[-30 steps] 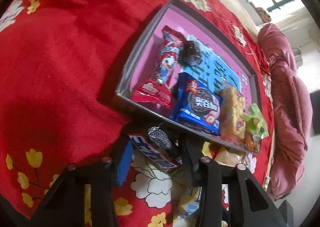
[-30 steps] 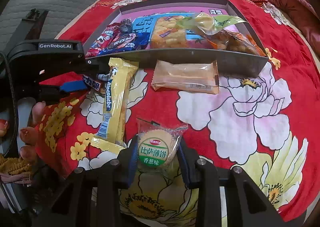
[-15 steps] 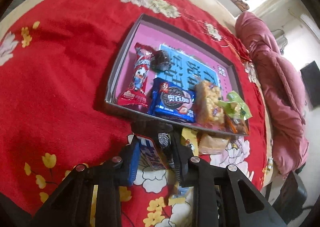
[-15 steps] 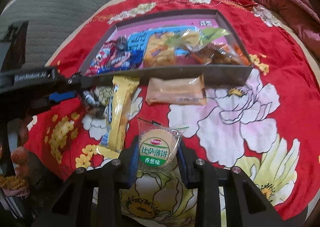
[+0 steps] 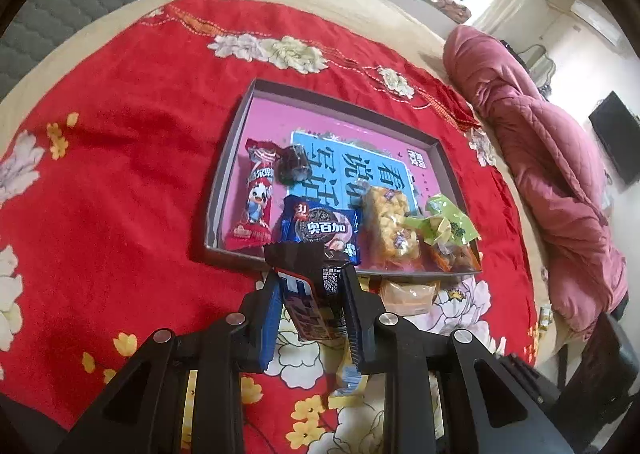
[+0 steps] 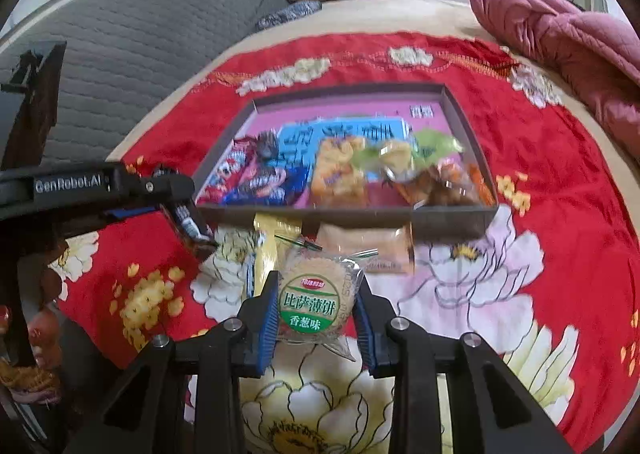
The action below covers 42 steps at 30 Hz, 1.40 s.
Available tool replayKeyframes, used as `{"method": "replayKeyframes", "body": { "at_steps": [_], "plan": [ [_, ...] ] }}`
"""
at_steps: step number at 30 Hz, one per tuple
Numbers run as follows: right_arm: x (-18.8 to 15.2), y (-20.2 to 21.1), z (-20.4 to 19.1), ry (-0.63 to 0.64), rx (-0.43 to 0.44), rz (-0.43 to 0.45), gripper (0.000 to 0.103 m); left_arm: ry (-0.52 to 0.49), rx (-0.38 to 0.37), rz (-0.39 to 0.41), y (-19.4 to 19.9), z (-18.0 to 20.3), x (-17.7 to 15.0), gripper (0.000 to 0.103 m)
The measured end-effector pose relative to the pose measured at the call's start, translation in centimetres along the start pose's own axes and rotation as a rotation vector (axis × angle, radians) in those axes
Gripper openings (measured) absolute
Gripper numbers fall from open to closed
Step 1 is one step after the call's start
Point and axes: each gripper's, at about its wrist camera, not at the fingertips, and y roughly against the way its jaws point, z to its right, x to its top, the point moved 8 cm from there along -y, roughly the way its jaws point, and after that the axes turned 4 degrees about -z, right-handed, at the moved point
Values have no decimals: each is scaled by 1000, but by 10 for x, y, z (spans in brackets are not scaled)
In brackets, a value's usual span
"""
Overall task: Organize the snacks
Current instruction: 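Carry the biscuit pack into the tray with the right gripper while the left places the chocolate bar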
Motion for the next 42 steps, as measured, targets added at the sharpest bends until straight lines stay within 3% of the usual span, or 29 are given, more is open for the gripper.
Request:
{"method": "replayKeyframes", "body": {
  "at_steps": [17,42],
  "plan": [
    [46,10,10,-20,-27,109,34,-39,23,39,4,2,12,29],
    [72,-7,16,-39,-44,126,34,-25,41,77,-12,-15,50,29]
  ]
}}
